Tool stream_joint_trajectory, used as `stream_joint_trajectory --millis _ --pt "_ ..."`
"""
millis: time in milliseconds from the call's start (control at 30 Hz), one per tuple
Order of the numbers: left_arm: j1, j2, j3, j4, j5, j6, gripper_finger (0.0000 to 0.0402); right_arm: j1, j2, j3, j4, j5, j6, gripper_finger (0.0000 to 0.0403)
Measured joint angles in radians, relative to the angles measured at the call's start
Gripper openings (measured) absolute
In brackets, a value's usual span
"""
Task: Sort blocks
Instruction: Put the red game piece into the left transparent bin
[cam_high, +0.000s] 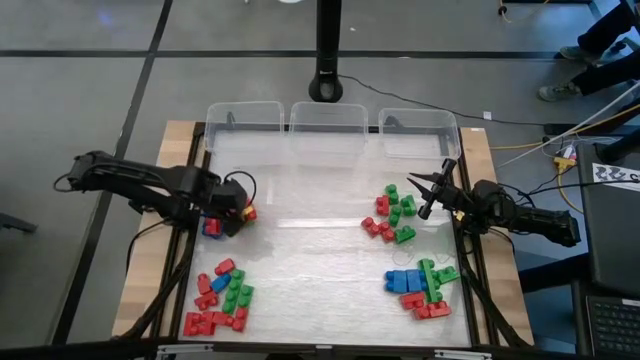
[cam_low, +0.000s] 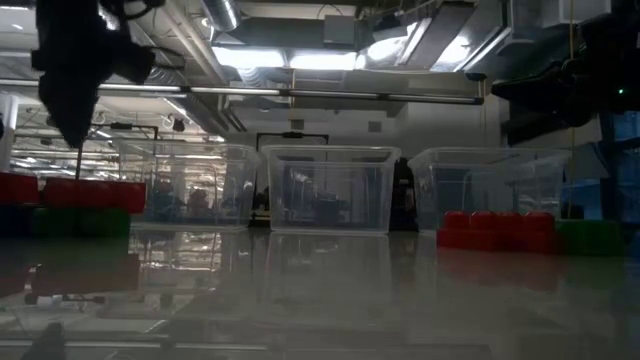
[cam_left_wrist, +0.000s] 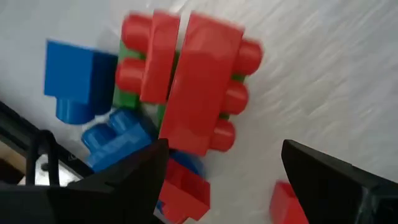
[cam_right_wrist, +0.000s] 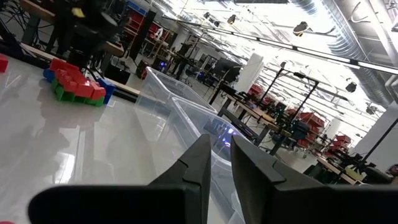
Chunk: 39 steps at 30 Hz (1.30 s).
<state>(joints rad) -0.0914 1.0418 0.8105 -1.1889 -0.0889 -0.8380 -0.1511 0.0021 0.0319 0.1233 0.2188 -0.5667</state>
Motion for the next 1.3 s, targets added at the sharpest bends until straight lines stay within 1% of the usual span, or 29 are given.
stream_joint_trajectory --millis 200,300,467,633,800,1000,1200,1300 --pt "0.0 0.008 -0.054 0.009 0.004 0.022 0.0301 0.0 0.0 0.0 -0.002 0.001 -0.017 0.0065" --pt "0.0 0.008 -0.082 0.041 0.003 0.029 0.0301 0.0 0.0 0.0 -0.008 0.001 -0.017 0.0065" --pt "0.0 0.008 -0.121 0.088 -0.033 0.077 0.0301 0.0 0.0 0.0 -0.008 0.001 -0.017 0.0065" --pt "0.0 0.008 -0.135 0.088 -0.062 0.105 0.0301 0.0 0.0 0.0 -0.012 0.001 -0.016 0.0065" --pt "0.0 0.008 -0.135 0.134 -0.094 0.16 0.0301 0.0 0.0 0.0 -0.012 0.001 -0.016 0.0065" --pt "0.0 0.008 -0.139 0.145 -0.095 0.163 0.0301 0.0 0.0 0.0 -0.019 0.001 -0.016 0.0065" --pt "0.0 0.008 -0.232 0.255 -0.089 0.182 0.0301 0.0 0.0 0.0 -0.021 0.001 -0.016 0.0065" --pt "0.0 0.008 -0.269 0.285 -0.081 0.185 0.0301 0.0 0.0 0.0 -0.021 0.001 -0.016 0.0065"
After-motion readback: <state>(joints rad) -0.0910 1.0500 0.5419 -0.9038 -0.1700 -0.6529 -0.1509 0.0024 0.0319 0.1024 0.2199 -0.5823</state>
